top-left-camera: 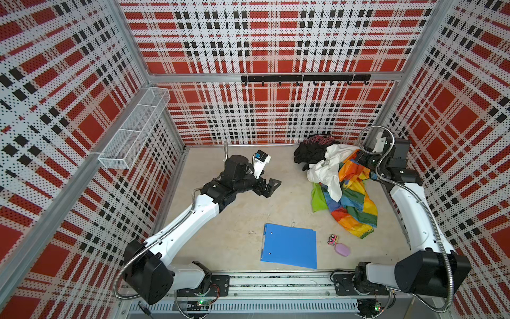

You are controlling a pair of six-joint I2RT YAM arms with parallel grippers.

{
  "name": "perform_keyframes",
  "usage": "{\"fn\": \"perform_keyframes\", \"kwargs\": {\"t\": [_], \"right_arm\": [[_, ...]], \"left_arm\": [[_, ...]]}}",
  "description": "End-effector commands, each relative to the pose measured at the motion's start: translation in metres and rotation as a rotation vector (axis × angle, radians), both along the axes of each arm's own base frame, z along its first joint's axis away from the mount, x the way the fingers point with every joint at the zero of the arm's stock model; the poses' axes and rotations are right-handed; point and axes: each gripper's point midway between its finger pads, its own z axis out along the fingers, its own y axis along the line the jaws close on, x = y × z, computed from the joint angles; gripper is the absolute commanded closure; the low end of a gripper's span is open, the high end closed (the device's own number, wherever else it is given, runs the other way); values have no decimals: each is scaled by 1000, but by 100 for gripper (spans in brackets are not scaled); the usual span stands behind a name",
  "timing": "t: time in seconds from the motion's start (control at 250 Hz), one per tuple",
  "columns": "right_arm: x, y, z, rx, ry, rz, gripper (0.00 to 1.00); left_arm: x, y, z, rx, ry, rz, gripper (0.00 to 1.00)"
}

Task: Pick out a specific cloth from the pile
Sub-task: 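Lift the rainbow-striped cloth high out of the pile with the right gripper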

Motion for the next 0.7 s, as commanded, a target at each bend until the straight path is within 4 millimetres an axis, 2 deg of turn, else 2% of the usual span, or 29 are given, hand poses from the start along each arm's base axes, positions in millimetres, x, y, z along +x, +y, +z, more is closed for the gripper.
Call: {"fn": "perform_keyframes", "kwargs": {"t": [0.0,0.356,0.696], "right_arm": [[5,2,59,-35,-165,15,97],[1,-10,126,-26,-325,-70,96],[-17,-17,218,20,-559,-135,95]], "left_arm": [[-2,-2,15,-30,-35,-7,1],[-3,-3,15,-34,-31,-11,1],[-3,-5,14,-32,-28,-15,1]]}}
